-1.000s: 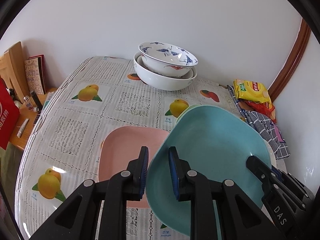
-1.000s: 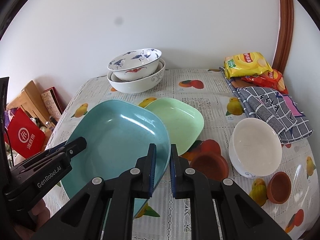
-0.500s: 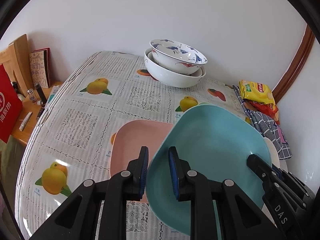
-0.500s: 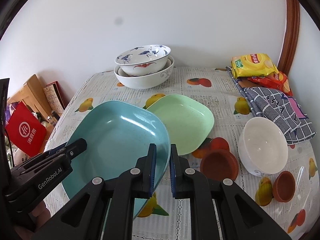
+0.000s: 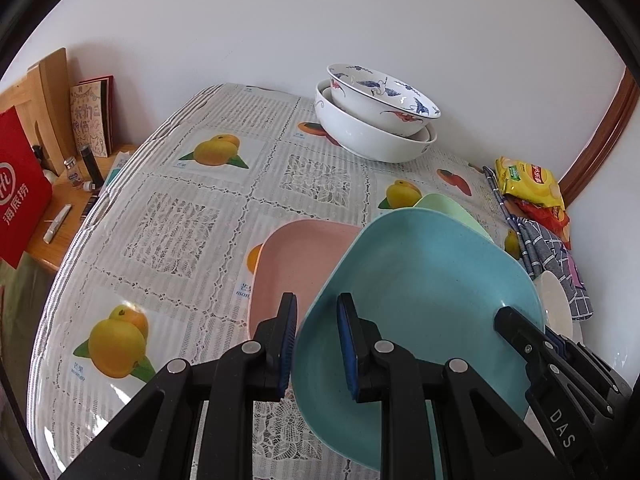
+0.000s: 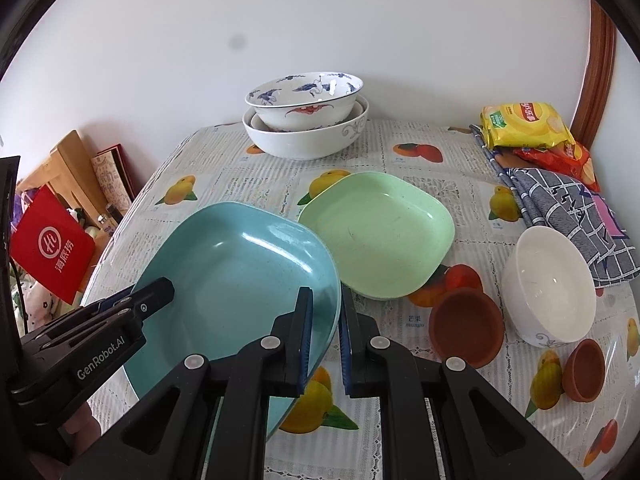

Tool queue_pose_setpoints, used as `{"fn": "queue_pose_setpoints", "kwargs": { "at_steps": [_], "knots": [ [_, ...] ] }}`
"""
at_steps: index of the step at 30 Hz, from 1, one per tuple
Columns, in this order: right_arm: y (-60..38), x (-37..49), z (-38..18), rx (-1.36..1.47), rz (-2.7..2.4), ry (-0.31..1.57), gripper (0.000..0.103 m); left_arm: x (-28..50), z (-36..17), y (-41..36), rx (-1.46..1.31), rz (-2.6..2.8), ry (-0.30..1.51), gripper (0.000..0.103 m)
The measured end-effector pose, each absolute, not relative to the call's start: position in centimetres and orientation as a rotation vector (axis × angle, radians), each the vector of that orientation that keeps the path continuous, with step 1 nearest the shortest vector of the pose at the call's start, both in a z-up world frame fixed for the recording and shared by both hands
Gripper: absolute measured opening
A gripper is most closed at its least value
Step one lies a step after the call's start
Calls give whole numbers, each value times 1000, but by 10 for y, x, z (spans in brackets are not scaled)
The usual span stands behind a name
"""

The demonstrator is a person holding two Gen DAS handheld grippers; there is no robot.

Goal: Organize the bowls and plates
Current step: 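Lift the light-blue plate off the pink plate with both grippers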

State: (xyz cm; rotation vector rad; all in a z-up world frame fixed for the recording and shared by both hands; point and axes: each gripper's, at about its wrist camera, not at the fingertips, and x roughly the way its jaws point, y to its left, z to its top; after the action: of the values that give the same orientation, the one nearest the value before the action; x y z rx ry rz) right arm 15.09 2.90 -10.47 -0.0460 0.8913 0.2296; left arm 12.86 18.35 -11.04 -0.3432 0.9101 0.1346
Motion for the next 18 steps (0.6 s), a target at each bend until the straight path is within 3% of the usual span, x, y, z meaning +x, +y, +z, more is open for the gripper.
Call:
{"fn": "queue_pose_setpoints", "kwargs": {
  "at_steps": [18],
  "knots": [
    [51,155,-126,-63,270,940,12,125,-128,203,-360,187,959,20]
  ]
}}
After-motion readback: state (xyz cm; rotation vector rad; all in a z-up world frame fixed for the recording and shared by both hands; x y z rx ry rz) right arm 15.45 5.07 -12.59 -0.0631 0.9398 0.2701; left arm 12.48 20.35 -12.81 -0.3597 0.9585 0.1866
